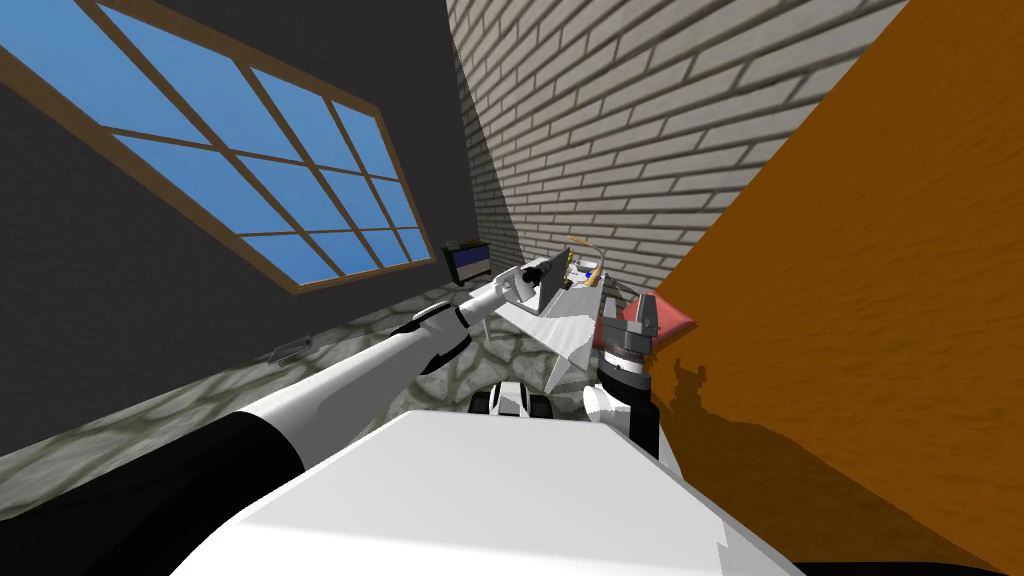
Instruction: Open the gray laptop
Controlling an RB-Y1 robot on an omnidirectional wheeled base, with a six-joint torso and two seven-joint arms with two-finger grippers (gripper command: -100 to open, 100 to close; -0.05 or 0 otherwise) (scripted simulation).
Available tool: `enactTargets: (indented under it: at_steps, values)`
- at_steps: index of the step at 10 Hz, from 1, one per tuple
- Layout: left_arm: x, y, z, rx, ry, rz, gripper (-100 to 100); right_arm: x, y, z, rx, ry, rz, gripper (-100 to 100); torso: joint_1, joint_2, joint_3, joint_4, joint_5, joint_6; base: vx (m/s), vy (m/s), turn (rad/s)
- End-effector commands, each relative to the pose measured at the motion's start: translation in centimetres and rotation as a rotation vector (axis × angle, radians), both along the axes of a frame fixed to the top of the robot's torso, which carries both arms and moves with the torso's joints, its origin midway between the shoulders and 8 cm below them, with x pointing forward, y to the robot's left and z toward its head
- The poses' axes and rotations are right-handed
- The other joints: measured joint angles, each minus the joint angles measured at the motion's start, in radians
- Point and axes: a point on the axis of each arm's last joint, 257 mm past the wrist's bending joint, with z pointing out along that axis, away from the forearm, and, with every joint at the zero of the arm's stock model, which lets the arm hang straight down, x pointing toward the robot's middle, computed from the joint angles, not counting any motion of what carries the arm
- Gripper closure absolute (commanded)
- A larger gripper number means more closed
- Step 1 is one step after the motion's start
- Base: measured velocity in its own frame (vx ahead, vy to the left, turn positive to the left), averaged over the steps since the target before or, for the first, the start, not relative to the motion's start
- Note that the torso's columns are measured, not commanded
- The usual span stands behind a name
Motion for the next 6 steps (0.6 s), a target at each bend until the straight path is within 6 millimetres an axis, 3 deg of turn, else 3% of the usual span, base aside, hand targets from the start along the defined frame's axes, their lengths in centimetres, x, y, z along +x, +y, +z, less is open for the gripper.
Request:
enactTargets:
  at_steps: [1, 4, 5, 6]
  values:
    - [0.0, -0.1, -0.7, -0.136, 0.1, 0.006, 100, 0.0, 0.0, 0.0, 0.0, 0.0, 0.0, 0, -0.003, 0.0, 0.0, -0.001, -0.001, -0.001, 0.084, 0.186, -0.036]
    - [0.2, 0.2, -1.2, -0.266, 0.19, 0.017, 100, 0.0, 0.0, 0.0, 0.0, 0.0, 0.0, 0, -0.009, 0.003, 0.002, 0.002, -0.005, -0.002, 0.089, 0.172, -0.031]
    - [0.2, 0.2, -0.8, -0.225, 0.157, 0.013, 100, 0.0, 0.0, 0.0, 0.0, 0.0, 0.0, 0, -0.01, 0.004, 0.003, 0.003, -0.005, -0.001, 0.035, 0.079, -0.002]
    - [0.1, 0.4, -2.4, -0.301, 0.214, 0.017, 100, 0.0, 0.0, 0.0, 0.0, 0.0, 0.0, 0, -0.013, 0.008, 0.005, 0.006, -0.006, 0.0, 0.08, 0.083, -0.04]
